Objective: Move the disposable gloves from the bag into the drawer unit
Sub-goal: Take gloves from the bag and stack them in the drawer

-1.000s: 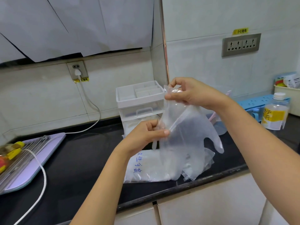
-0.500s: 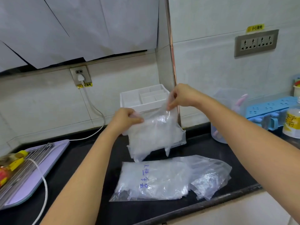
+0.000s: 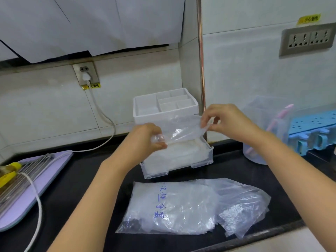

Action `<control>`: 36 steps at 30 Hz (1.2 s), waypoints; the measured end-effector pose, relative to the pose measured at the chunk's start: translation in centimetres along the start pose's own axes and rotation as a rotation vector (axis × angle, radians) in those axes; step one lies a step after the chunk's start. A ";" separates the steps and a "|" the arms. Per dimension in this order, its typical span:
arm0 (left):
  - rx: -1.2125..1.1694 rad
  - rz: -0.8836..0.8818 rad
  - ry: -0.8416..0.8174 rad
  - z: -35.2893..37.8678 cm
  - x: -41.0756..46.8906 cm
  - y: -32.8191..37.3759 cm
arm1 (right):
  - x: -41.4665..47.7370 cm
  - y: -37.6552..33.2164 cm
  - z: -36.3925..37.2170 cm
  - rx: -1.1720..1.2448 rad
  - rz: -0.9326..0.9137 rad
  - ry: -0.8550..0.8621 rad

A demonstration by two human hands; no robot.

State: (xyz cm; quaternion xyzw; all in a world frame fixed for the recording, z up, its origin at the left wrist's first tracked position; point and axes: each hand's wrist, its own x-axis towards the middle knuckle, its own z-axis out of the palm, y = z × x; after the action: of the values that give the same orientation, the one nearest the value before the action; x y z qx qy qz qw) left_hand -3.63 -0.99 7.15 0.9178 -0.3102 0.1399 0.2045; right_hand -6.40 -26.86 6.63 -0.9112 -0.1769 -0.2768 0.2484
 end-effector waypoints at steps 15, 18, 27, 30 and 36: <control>0.131 -0.196 -0.413 5.4 4.2 -2.7 | 2.0 -4.0 4.0 0.012 0.300 -0.324; 0.151 -0.227 -0.454 5.6 4.4 -2.5 | 3.0 -4.5 6.0 -0.063 0.333 -0.655; -0.075 -0.355 -0.516 4.7 4.8 -2.2 | 4.5 -3.0 9.3 -0.443 0.404 -0.951; -0.253 -0.373 -0.393 5.7 5.4 -2.0 | 4.5 -3.0 9.4 -0.409 0.387 -0.965; 0.081 -0.308 -0.464 8.5 6.1 -1.5 | 4.5 -3.1 9.4 -0.383 0.372 -1.045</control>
State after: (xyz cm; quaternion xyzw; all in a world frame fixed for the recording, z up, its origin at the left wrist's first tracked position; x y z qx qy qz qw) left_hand 3.14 -6.96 1.56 0.9690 -0.1999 -0.0947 0.1101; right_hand -0.35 -18.28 3.60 -0.9713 -0.0596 0.2303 0.0036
